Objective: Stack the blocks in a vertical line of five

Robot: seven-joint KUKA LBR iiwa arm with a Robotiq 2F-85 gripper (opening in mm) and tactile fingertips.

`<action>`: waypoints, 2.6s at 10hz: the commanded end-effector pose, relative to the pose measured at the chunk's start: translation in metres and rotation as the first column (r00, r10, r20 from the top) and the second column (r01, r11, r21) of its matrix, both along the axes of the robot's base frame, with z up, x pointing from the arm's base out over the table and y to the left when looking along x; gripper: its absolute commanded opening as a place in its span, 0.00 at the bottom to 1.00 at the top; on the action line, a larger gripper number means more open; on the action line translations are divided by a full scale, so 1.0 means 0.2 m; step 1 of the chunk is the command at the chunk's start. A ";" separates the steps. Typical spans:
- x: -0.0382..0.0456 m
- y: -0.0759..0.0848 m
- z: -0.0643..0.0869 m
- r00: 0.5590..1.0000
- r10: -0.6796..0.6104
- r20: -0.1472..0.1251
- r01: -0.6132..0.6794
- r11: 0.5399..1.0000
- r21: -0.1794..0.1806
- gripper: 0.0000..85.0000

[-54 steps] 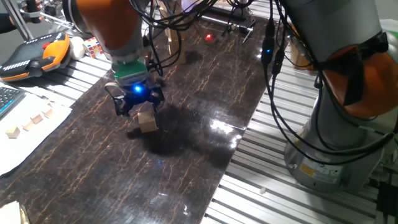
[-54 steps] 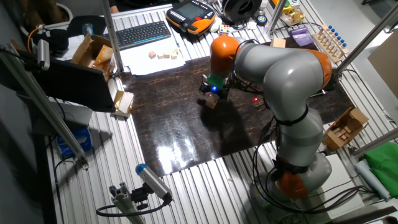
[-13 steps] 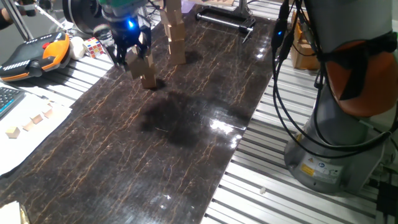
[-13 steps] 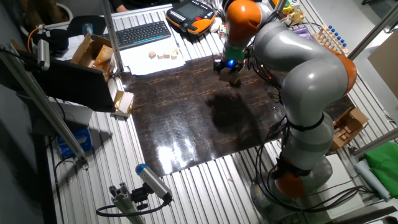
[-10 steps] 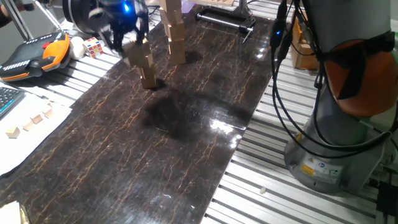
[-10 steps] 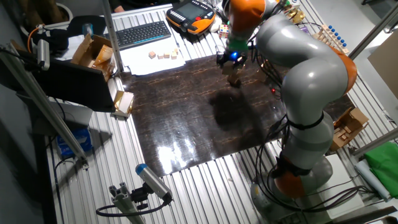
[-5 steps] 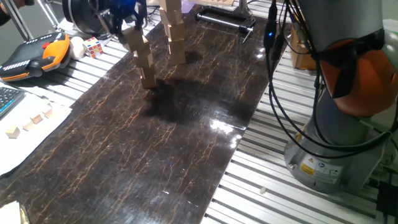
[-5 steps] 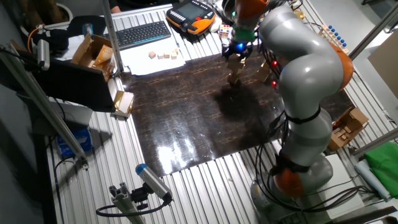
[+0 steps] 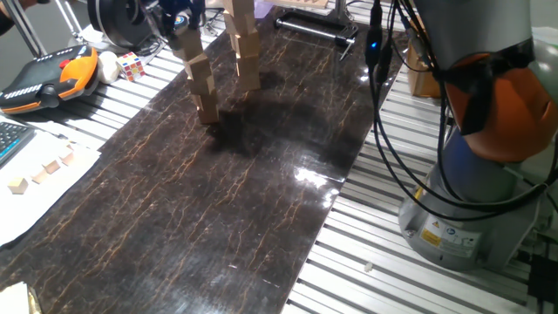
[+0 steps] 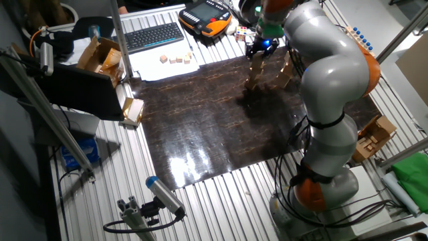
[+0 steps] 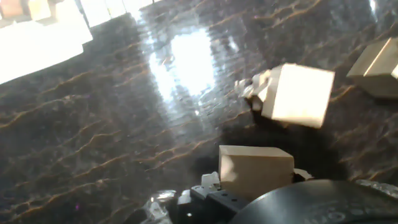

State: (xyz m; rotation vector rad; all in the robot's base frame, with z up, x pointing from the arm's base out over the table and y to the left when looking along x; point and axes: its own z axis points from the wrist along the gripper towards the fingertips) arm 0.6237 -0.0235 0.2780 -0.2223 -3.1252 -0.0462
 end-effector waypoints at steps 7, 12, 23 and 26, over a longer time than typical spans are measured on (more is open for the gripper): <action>0.107 -0.11 -0.06 0.991 0.124 0.044 -0.124 0.992 -0.001 0.03; 0.126 -0.12 -0.08 0.981 0.187 0.043 -0.186 0.982 -0.027 0.02; 0.116 -0.14 -0.16 0.971 0.234 0.047 -0.232 0.972 -0.032 0.01; 0.116 -0.14 -0.16 0.971 0.234 0.047 -0.232 0.972 -0.033 0.01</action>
